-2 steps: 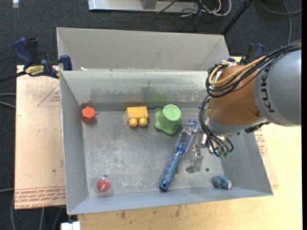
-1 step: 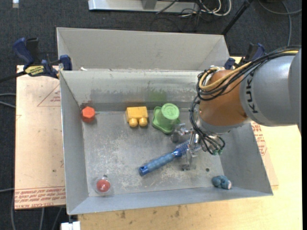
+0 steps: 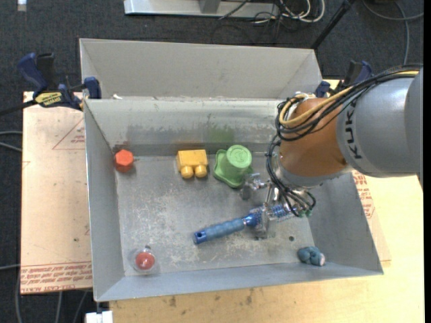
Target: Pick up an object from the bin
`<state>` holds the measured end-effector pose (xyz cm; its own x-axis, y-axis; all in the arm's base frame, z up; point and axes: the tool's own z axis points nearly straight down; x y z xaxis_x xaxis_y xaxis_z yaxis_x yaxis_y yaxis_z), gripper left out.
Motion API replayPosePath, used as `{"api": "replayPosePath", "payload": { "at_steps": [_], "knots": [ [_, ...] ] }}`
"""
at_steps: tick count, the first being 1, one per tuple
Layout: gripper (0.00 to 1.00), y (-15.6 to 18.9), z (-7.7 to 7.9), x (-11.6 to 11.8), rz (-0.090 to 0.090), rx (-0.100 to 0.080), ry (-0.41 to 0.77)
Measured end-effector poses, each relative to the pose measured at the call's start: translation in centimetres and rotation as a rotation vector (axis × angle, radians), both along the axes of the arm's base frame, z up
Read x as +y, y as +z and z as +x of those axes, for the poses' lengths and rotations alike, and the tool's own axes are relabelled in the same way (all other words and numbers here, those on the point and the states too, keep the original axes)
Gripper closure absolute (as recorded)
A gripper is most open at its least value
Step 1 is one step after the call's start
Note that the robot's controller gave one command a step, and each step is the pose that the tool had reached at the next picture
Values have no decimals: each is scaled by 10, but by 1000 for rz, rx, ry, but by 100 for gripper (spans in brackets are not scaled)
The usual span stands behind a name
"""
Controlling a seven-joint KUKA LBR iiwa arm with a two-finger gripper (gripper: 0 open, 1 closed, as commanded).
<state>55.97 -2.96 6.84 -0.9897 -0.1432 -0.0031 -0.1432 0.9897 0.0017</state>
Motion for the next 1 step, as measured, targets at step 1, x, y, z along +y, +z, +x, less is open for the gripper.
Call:
{"api": "replayPosePath", "payload": {
  "at_steps": [1],
  "knots": [
    [0,0,0,0,0,-1,-1]
  ]
}}
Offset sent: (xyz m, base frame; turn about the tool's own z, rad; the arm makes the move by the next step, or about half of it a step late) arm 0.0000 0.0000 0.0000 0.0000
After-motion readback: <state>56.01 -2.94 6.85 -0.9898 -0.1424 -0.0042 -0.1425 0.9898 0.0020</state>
